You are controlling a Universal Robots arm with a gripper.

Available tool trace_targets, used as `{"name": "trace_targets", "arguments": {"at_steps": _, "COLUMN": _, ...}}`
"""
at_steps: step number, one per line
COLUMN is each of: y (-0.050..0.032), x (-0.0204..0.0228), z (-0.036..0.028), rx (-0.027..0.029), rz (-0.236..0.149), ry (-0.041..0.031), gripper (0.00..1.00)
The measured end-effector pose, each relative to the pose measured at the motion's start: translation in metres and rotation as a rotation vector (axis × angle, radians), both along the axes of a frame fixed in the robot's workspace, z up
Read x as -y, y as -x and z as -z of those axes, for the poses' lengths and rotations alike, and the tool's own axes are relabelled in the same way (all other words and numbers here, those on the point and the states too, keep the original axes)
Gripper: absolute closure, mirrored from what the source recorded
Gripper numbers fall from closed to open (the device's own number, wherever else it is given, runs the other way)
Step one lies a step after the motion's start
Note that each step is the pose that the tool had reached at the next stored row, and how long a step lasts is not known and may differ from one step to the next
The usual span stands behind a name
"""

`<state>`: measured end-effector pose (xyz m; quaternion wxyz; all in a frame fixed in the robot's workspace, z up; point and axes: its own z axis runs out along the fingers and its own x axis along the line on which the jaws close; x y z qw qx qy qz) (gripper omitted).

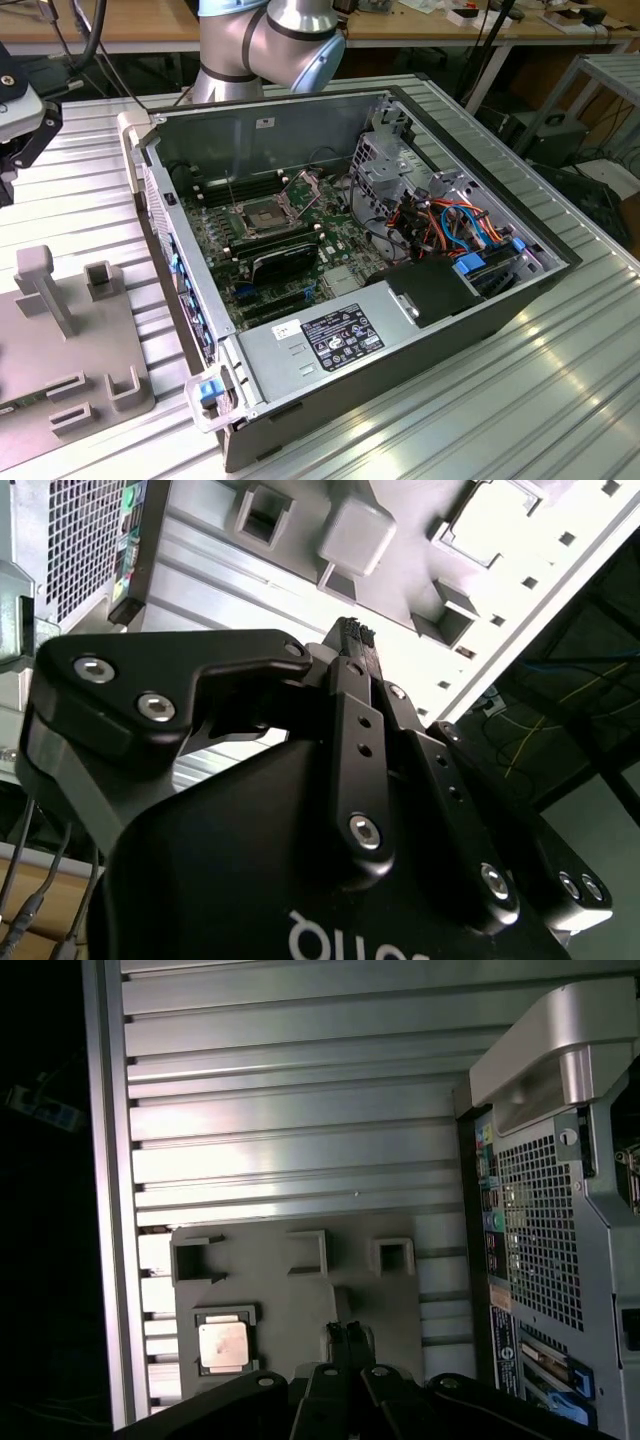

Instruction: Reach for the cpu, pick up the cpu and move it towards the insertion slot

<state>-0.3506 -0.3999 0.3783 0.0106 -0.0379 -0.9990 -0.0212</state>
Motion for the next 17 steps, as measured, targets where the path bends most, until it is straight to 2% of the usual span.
{"name": "trace_targets", "arguments": {"at_steps": 6, "y": 0.0069, "x": 0.0, "z": 0.0001, "rx": 0.0, "rz": 0.0, "ry": -0.0001, "gripper": 0.89}}
{"name": "trace_targets", "arguments": {"at_steps": 10, "y": 0.0073, "x": 0.0, "z": 0.0002, "rx": 0.0, "rz": 0.0, "ry": -0.0001, "gripper": 0.89}}
{"name": "trace_targets", "arguments": {"at_steps": 17, "y": 0.0142, "x": 0.0, "z": 0.0005, "rx": 0.0001, "rz": 0.0, "ry": -0.0001, "gripper": 0.89}}
